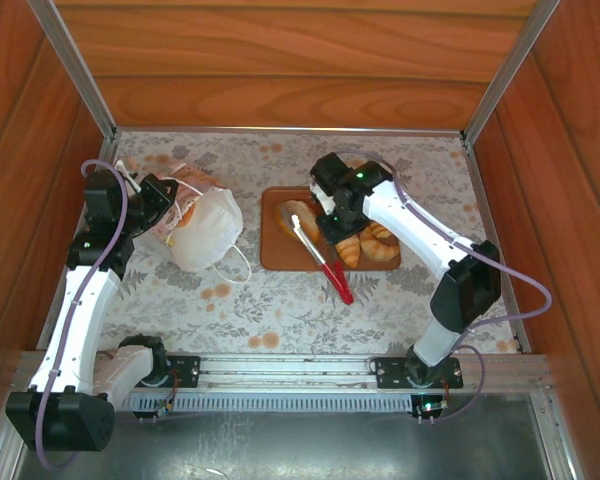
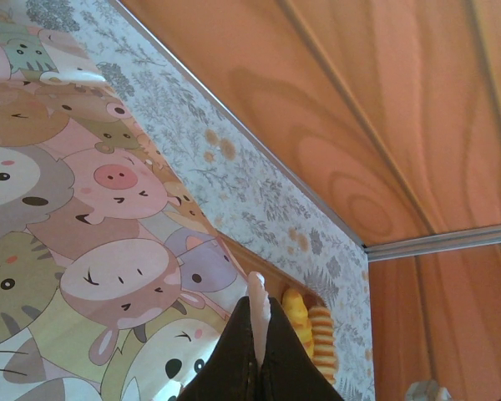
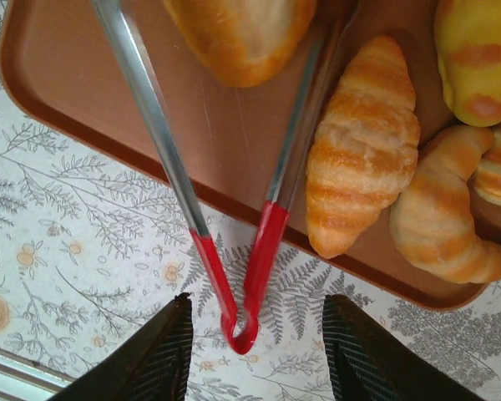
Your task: Take the fake bread out of the paper bag
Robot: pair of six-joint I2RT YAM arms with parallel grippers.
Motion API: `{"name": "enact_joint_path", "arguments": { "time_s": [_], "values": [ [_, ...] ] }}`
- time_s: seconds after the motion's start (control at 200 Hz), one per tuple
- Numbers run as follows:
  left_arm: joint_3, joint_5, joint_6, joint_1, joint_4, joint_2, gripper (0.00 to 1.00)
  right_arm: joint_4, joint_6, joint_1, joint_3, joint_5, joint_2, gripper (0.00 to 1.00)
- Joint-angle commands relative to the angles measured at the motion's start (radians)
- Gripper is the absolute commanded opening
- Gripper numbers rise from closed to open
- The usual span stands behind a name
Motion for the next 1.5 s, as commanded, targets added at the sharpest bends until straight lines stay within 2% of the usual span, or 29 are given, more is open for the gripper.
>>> {"name": "enact_joint_path", "arguments": {
  "time_s": [0.0,0.145,0.36,0.455,0.525,1.044,1.129,1.189,1.369,1.494],
  "values": [
    [0.023,-0.014,0.009,0.011,0.000,-0.005,0.00,0.002,-0.006,-0.004,0.009,-0.001,0.018,0.50],
    [0.020,-0.015,0.012,0.014,-0.001,-0.011,0.00,0.017,0.017,-0.004,-0.080,-0.137,0.003,0.57],
    [0.008,-0.015,0.009,0.015,-0.001,-0.007,0.00,0.131,0.169,-0.004,-0.336,-0.221,-0.071,0.71],
    [0.014,-0.007,0.007,0.015,-0.002,0.004,0.00,0.172,0.173,0.001,-0.366,-0.263,-0.064,0.75],
    [0.022,0.000,0.009,0.016,-0.002,0.013,0.00,0.184,0.160,0.013,-0.362,-0.242,-0.048,0.77],
    [0.012,-0.005,0.006,0.015,-0.001,0.012,0.00,0.169,0.107,0.073,-0.208,-0.101,0.222,0.79],
    [0.015,-0.002,0.006,0.017,-0.001,0.018,0.00,0.155,0.108,0.077,-0.165,-0.091,0.259,0.77],
    [0.016,0.002,0.007,0.017,-0.001,0.020,0.00,0.163,0.116,0.077,-0.153,-0.100,0.270,0.72],
    [0.007,-0.005,0.009,0.019,-0.001,0.008,0.00,0.121,0.126,0.077,-0.099,-0.065,0.350,0.71],
    [0.004,-0.002,0.009,0.023,-0.001,0.007,0.00,0.139,0.138,0.077,-0.102,-0.060,0.356,0.63]
  ]
}}
